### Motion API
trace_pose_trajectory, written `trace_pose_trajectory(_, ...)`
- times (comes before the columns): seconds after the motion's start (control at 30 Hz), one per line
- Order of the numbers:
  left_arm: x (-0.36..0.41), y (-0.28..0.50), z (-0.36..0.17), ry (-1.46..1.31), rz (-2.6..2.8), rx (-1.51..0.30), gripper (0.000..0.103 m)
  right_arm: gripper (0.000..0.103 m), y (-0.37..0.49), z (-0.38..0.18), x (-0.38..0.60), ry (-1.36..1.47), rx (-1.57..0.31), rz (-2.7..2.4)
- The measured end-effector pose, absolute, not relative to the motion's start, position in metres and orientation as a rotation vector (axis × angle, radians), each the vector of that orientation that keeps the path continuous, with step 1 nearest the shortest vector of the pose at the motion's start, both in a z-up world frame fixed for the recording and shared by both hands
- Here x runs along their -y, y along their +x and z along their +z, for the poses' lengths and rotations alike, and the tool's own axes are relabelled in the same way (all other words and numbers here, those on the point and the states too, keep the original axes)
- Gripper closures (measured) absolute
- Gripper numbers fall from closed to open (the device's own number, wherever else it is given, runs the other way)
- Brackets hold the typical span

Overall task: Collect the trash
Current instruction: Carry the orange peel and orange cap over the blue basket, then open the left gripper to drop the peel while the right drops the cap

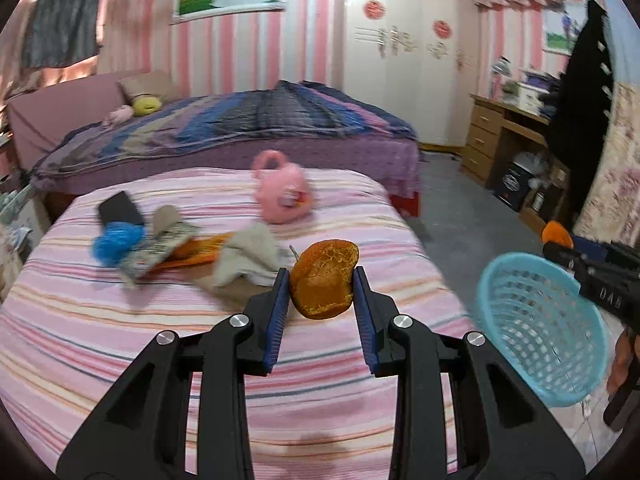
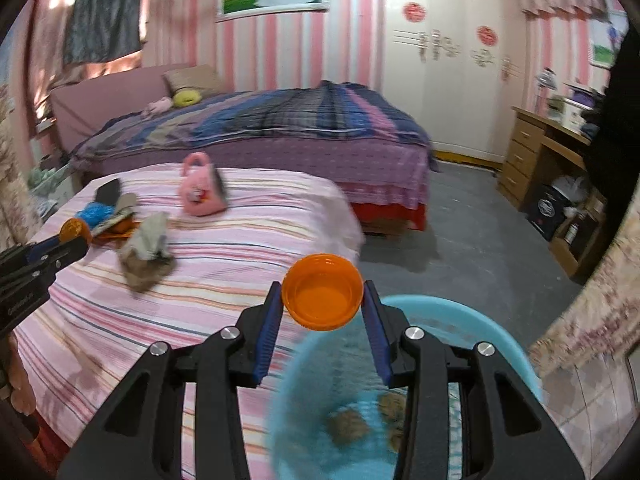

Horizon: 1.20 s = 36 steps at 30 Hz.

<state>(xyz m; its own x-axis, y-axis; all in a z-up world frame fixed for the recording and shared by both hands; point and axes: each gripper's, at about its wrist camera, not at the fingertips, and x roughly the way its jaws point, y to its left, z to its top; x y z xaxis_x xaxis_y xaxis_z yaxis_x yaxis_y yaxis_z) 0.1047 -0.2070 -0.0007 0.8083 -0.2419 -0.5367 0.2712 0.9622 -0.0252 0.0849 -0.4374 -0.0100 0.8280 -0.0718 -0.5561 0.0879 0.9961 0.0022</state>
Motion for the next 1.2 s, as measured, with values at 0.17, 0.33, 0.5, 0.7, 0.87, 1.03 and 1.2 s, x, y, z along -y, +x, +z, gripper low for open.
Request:
trace_pose_trajectory(0.17, 0.258, 0.099, -0.017, 0.079, -0.361, -0.597, 0.073, 0.063, 0.061, -0.021, 0.506, 0.060, -0.594, -0.189)
trace_pose_trajectory(0.33, 0.302, 0.091, -0.028, 0.081, -0.443, -0.593, 0.073, 0.063, 0.046, -0.030, 0.543, 0.088, -0.612, -0.257)
trace_pose_trajectory(0.5, 0.340, 0.087, -0.037, 0.102, -0.496, -0.606, 0.072, 0.063, 0.030, -0.043, 0.571, 0.091, -0.633, -0.272)
trace_pose_trajectory(0.7, 0.377, 0.081, -0.043, 0.108, -0.544, -0.621, 0.073, 0.063, 0.023, -0.050, 0.587, 0.110, -0.651, -0.292)
trace_pose_trajectory(0.87, 0.392, 0.080, -0.047, 0.153, -0.578, -0.617, 0.072, 0.063, 0.025, -0.053, 0.583, 0.111, -0.650, -0.293)
trace_pose_trajectory(1.03, 0.383, 0.088, -0.043, 0.157, -0.525, -0.605, 0.024, 0.063, 0.030, -0.053, 0.578, 0.103, -0.656, -0.288)
trace_pose_trajectory(1.2, 0.360, 0.095, -0.035, 0.154, -0.470, -0.568, 0.016, 0.063, 0.035, -0.051, 0.570, 0.090, -0.658, -0.286)
